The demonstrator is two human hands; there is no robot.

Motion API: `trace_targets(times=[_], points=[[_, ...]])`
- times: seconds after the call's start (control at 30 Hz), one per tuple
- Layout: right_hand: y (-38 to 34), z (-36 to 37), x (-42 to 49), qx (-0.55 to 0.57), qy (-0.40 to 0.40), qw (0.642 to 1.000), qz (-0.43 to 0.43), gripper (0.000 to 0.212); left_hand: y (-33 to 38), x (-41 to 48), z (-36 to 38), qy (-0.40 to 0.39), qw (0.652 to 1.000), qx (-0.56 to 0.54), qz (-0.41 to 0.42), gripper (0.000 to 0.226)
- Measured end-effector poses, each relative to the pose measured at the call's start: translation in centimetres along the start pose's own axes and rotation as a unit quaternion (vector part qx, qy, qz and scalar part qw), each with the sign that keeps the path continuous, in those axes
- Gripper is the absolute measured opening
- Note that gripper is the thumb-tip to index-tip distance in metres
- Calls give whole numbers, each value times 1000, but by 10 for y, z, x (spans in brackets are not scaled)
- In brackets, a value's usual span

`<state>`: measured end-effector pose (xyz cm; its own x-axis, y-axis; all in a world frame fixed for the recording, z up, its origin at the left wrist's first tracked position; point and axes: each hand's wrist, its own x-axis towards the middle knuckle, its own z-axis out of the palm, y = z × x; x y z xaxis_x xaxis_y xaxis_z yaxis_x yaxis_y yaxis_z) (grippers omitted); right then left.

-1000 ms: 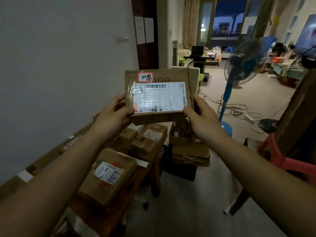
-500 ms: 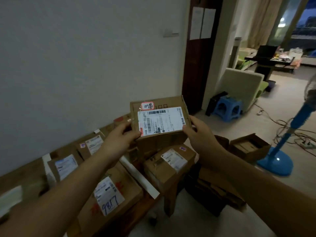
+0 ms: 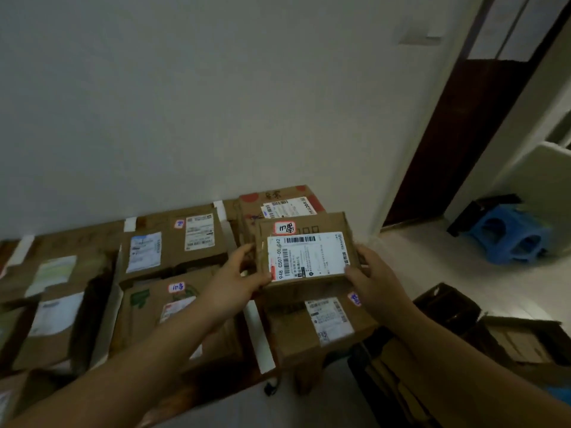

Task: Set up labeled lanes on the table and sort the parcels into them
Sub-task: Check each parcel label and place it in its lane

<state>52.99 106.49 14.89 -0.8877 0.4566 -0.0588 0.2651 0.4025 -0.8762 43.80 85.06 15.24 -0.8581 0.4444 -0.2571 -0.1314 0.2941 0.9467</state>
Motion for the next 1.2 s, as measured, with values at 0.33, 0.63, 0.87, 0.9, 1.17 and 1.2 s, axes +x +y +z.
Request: trace_targets(times=[0.33,0.63,0.87,0.9,1.17,1.2], points=[[24,-47,16,75,-94,992,-42,42,4,-23,58,135,990,-44,17,66],[-2,2,11,63,-182,977,-95,47,-6,-55,17,213,977,-21,6,43],[-42,103,-2,15,-231,969,-90,49,-44,-81,-79,251,966,-37,-46,50],[-49,118,-4,16,-235,969,-76,52,-50,-83,-94,250,966,-37,-53,51],[-77,195,-23,38,-215,976,-9,60,-81,-83,-180,201,976,-15,-81,59],[-76,200,-25,42,-209,977,-4,60,-85,-84,-183,192,978,-9,-80,58]])
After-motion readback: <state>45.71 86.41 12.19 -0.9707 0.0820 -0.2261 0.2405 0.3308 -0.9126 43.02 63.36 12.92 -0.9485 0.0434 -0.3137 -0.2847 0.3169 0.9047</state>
